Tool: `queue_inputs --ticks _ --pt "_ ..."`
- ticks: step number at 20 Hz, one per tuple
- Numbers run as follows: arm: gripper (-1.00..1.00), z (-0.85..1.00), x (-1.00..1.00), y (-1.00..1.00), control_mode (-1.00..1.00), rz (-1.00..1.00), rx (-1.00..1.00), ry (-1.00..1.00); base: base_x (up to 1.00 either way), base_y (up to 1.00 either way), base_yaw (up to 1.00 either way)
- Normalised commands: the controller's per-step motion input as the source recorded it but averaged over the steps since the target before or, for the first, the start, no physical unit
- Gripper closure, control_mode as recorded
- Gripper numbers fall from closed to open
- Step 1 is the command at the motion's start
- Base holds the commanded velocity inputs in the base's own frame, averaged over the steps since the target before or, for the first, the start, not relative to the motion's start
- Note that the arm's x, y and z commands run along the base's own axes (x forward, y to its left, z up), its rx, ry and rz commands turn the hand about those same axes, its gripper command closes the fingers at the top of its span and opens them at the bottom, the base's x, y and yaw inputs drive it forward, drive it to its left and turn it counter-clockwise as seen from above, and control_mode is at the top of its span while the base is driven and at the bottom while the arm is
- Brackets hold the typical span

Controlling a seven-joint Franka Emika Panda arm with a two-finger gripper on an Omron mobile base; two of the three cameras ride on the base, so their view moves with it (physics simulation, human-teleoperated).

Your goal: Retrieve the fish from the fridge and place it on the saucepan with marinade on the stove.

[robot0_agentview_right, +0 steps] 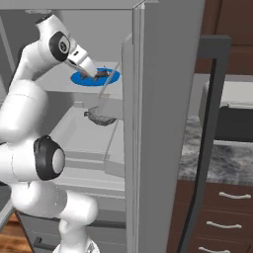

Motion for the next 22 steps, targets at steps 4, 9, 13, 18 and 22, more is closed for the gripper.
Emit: queue_inputs --ticks 4,9,13,18,22 --pt "-1.0 -0.05 0.52 0.0 -1.0 0.06 0.02 -0.03 0.0 0.0 0.0" --pt "-1.0 -0.2 0.72 0.0 -1.0 0.0 0.0 0.0 0.0 0.0 0.0" --pt "-1.0 -0.17 0.63 0.0 -1.0 0.0 0.0 0.01 0.0 0.0 0.0" --pt "-1.0 0.0 0.65 0.0 -1.0 0.0 0.0 0.08 0.0 0.0 0.0" --pt "-1.0 0.0 0.58 0.0 -1.0 0.0 0.0 0.05 0.0 0.0 0.0"
